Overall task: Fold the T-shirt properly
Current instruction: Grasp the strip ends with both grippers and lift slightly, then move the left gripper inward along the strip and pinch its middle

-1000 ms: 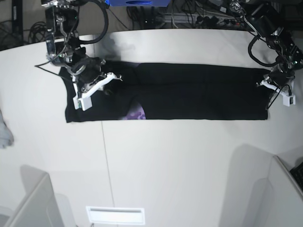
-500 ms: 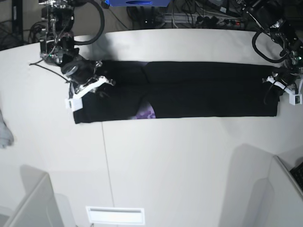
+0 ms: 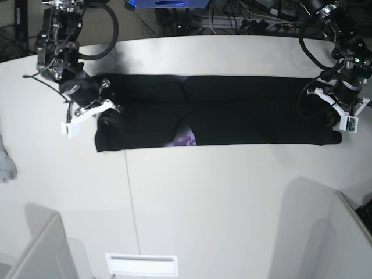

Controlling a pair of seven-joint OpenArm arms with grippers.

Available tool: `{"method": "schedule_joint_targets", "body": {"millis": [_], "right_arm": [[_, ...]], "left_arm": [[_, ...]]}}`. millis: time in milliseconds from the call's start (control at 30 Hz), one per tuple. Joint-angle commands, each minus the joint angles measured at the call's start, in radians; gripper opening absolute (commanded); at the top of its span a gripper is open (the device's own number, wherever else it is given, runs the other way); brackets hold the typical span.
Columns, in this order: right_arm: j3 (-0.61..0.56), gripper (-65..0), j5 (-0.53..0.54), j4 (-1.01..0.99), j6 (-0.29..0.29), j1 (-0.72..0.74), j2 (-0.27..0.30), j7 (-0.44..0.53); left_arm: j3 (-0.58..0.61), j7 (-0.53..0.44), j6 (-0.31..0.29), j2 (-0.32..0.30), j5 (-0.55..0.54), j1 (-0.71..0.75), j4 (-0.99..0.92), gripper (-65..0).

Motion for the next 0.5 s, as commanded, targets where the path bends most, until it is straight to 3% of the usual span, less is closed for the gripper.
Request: {"method": "schedule_joint_targets", "body": {"millis": [0,233,367,467], "right_arm": [[0.012,-65.0,0.012,0.016,0.008,0.010,0.008,0.016],[0.012,-65.0,0.010,0.014,0.008,0.010,0.009,0.016],[0.012,-65.0,0.010,0.014,0.008,0.012,0.011,0.016],[0.012,-65.0,0.010,0.014,0.008,0.012,0.011,0.016]], "left_arm": [[0.016,-0.021,0.003,-0.004,-0.011,0.005,0.028,-65.0],[0.127,-0.020,0.003,0.056,-0.009,0.032,0.091,-65.0],[0.237,-0.020,0.086,0.058,-0.009,0.051,0.108,-65.0],[0.302,-0.020,0.104,0.059,-0.014,0.058,0.111,-65.0]]}}
